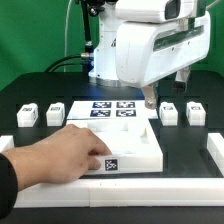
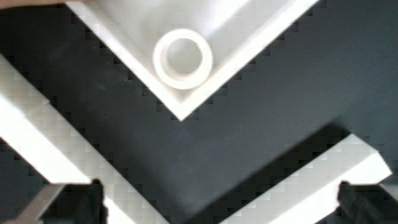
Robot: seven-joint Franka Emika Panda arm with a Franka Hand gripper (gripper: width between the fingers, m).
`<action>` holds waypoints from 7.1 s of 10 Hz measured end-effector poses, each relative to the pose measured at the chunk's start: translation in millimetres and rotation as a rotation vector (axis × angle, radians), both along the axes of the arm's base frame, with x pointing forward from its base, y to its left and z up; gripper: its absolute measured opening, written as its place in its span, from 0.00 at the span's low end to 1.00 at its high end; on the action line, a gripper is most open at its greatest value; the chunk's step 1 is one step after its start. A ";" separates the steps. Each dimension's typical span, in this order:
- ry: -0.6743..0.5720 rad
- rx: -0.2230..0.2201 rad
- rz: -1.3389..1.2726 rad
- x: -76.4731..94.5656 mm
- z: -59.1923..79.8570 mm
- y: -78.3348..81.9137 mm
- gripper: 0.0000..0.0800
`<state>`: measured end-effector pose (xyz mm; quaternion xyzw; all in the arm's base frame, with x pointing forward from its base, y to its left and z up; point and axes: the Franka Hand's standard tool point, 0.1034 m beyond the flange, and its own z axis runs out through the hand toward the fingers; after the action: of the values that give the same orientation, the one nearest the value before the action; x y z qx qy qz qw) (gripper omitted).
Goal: Assemble one leg
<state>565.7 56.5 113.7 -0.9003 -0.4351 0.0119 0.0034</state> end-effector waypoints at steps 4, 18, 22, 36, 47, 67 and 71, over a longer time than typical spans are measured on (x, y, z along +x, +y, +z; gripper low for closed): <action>0.002 0.000 0.000 -0.4 -1.1 0.0 0.81; -0.004 0.014 0.463 -78.1 -32.9 -42.8 0.81; 0.032 0.060 0.767 -121.9 -83.7 -83.7 0.81; 0.046 0.076 0.734 -123.2 -105.1 -85.6 0.08; 0.006 0.119 0.649 -75.6 -106.4 1.9 0.08; -0.051 0.070 0.237 -92.5 -44.0 43.0 0.81; -0.054 0.090 -0.193 -103.1 -47.1 65.0 0.81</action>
Offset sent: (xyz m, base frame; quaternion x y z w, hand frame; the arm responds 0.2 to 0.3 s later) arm 0.0000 0.0000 0.0000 0.0000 0.0000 0.0000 1.0000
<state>462.6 121.6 66.6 -0.9369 -0.3465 -0.0322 0.0334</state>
